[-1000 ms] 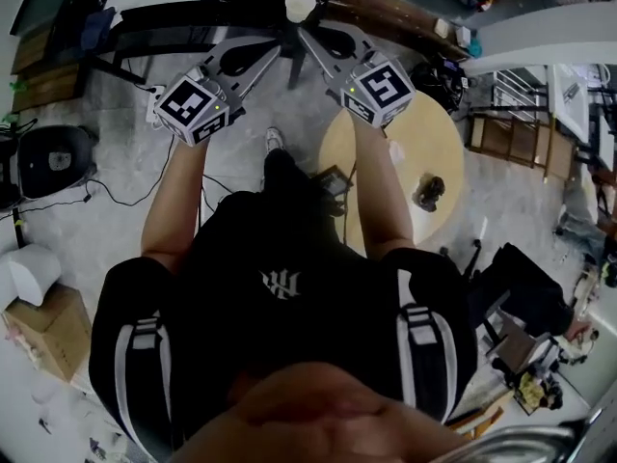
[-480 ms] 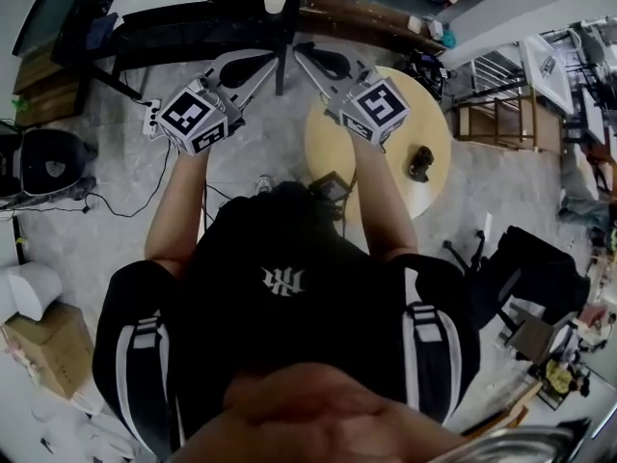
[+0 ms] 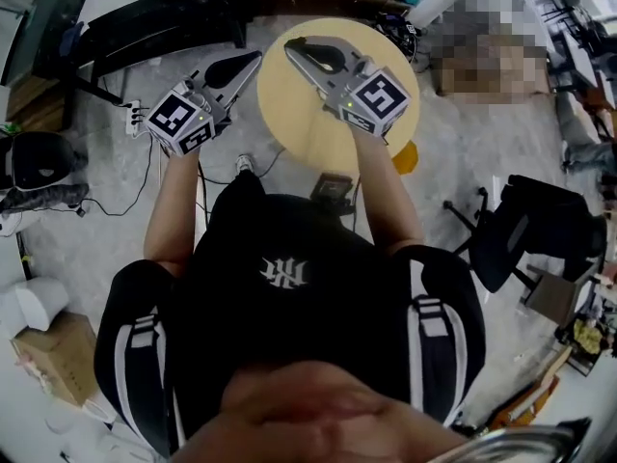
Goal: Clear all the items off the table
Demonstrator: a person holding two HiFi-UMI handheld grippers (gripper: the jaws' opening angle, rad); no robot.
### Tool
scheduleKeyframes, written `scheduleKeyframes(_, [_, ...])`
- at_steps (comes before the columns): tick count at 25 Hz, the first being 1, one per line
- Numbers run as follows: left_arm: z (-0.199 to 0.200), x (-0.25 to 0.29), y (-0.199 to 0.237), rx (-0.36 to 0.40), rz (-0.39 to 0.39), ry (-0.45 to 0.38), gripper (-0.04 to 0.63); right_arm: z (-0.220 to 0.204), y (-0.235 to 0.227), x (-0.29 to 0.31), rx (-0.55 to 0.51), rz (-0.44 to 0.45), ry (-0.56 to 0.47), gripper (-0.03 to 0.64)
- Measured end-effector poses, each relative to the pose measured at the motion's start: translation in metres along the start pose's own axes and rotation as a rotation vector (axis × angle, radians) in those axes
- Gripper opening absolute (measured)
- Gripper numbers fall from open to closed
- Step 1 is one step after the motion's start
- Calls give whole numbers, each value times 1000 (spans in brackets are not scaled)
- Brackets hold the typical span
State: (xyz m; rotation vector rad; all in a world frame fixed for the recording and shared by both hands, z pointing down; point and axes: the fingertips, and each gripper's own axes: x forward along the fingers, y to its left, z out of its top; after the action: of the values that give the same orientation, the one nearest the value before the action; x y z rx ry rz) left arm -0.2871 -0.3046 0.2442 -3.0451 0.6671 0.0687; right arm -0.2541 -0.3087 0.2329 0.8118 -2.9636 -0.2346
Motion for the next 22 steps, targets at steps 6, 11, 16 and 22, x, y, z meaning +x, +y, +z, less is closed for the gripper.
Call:
scheduleKeyframes(6, [-8, 33, -130, -11, -4, -8, 12, -1, 48, -130, 1, -25, 0, 3])
scheduleKeyframes(11, [-15, 39, -219, -23, -21, 18, 12, 0, 91, -204, 33, -28, 2, 3])
scheduleKeyframes(16, [-14, 37, -272, -32, -23, 45, 12, 1, 122, -256, 64, -47, -3, 3])
scheduleKeyframes(22, [-12, 16, -302, -38, -51, 59, 12, 2, 152, -284, 94, -89, 7, 3])
